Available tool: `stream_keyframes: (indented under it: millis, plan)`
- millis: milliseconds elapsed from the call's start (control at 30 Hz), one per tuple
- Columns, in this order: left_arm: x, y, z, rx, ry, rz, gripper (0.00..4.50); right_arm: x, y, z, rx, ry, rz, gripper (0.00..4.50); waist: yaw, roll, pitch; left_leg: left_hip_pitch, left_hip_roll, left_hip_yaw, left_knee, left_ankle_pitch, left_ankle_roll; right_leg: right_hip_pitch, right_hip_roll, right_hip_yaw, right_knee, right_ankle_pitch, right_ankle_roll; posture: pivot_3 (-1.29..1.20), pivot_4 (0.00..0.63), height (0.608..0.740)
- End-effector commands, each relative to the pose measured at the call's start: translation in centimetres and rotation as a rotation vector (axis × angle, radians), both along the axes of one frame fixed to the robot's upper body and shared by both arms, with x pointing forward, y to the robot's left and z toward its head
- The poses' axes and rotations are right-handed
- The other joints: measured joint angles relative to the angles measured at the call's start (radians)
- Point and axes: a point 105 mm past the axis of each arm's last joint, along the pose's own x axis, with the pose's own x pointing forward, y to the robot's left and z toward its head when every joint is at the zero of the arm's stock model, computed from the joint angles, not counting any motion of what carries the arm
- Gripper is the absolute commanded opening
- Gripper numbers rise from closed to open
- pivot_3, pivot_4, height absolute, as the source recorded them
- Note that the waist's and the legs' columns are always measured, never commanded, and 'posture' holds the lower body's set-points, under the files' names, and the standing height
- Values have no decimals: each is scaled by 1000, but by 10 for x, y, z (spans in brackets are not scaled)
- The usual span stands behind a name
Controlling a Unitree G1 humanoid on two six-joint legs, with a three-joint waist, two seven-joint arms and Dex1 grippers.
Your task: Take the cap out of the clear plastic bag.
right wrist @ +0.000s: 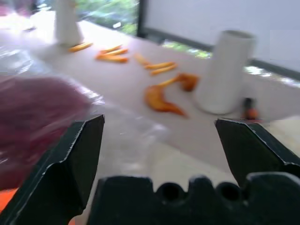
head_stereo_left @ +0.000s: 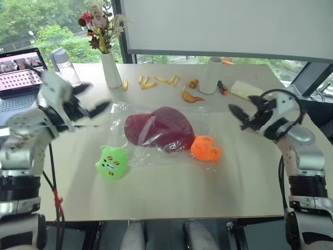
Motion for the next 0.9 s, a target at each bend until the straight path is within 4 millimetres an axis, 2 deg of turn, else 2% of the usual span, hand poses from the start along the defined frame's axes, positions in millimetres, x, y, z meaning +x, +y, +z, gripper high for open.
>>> stream_keyframes:
  millis: [33,100,233,267,333,467,567,700,900]
  plan:
    - [-23,-14,21,52,2,-154,4463,-28,28,21,-83,3,197,4500,1,-1,1,-4,0,0,2,0,0,-3,0,0,2,0,0,0,150,730]
    - [-29,-19,20,53,37,-202,4463,-41,38,21,-111,44,269,4500,1,-1,1,-8,0,0,5,0,0,-8,0,0,6,0,0,0,150,730]
    - [-37,-23,14,52,103,-256,4463,-61,51,13,-181,123,356,4500,3,-2,1,-6,0,0,7,0,0,-8,-1,0,8,-4,5,0,150,730]
    - [-41,-25,12,53,123,-274,4463,-64,53,10,-210,135,366,4500,4,-2,1,-6,0,0,7,0,0,-8,-1,0,9,-8,-2,0,150,730]
    - [-49,-27,4,71,171,-302,4463,-66,51,-1,-301,152,354,4500,5,-2,1,-6,0,0,8,0,0,-8,-1,0,9,-8,-2,0,150,730]
    - [-58,-24,-3,101,224,-324,4463,-63,46,-16,-375,172,322,4500,4,-2,1,-7,0,1,7,0,0,-10,-1,0,9,-8,-3,0,150,730]
    - [-57,-22,-2,107,219,-312,4463,-58,42,-23,-406,169,302,4500,6,-2,1,-7,0,0,7,0,0,-10,-1,0,10,-8,-3,0,150,730]
    - [-63,-27,6,98,204,-355,4463,-45,31,-46,-475,199,254,4500,6,-3,1,-7,0,0,9,0,0,-9,-1,0,9,-8,-3,0,150,730]
    - [-66,-31,15,91,181,-370,4463,-34,38,-57,-442,206,267,4500,2,-3,1,-7,0,0,8,0,0,-10,-1,0,11,-7,-1,0,150,730]
